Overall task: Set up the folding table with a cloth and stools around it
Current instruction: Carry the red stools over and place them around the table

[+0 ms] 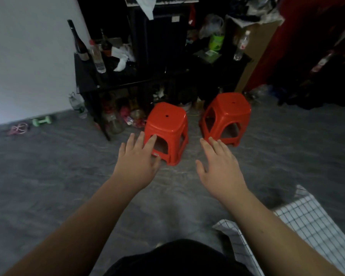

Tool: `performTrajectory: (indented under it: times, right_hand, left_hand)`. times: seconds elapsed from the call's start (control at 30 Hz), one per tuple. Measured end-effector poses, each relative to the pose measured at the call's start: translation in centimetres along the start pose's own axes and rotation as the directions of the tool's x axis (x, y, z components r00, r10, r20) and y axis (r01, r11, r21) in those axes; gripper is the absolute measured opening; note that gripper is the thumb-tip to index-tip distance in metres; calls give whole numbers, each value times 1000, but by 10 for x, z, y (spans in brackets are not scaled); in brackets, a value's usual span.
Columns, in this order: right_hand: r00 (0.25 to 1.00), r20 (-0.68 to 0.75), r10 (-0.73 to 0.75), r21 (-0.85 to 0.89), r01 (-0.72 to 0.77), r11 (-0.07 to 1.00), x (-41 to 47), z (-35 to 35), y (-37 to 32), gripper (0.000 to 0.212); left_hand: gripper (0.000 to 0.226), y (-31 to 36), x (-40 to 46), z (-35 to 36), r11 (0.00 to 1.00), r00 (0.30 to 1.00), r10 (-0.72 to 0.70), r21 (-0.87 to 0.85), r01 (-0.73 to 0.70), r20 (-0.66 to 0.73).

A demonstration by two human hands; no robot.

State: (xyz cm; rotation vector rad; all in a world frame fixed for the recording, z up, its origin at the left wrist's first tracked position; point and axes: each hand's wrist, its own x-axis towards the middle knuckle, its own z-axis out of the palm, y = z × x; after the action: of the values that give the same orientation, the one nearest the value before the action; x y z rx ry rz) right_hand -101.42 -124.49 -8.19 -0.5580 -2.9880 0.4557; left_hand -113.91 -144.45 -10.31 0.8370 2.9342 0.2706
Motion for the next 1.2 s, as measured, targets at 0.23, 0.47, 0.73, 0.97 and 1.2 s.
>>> performTrajectory:
  times: [0.23,0.47,0.73,0.97,1.2]
  right_hand:
    - [999,51,-15,3,15,1000,86,18,2,66]
    - [995,95,-29,54,24,998,203,44,35,67]
    - [980,192,-45,78,30,996,364,72,88,64]
    - [959,280,52,86,-79,993,460,130,118,66]
    - [926,315,207,155,-265,952,534,260,126,70]
  left_hand:
    - [71,-21,79,14,999,999,-24,-37,25,33]
    - [77,-25,195,41,999,995,-35,13,34,97]
    - [76,-17,357,68,998,976,-63,0,65,207]
    - [71,-43,468,120,998,959,-52,-24,61,280]
    - [70,-106,572,245,999,938,36,-23,-30,345]
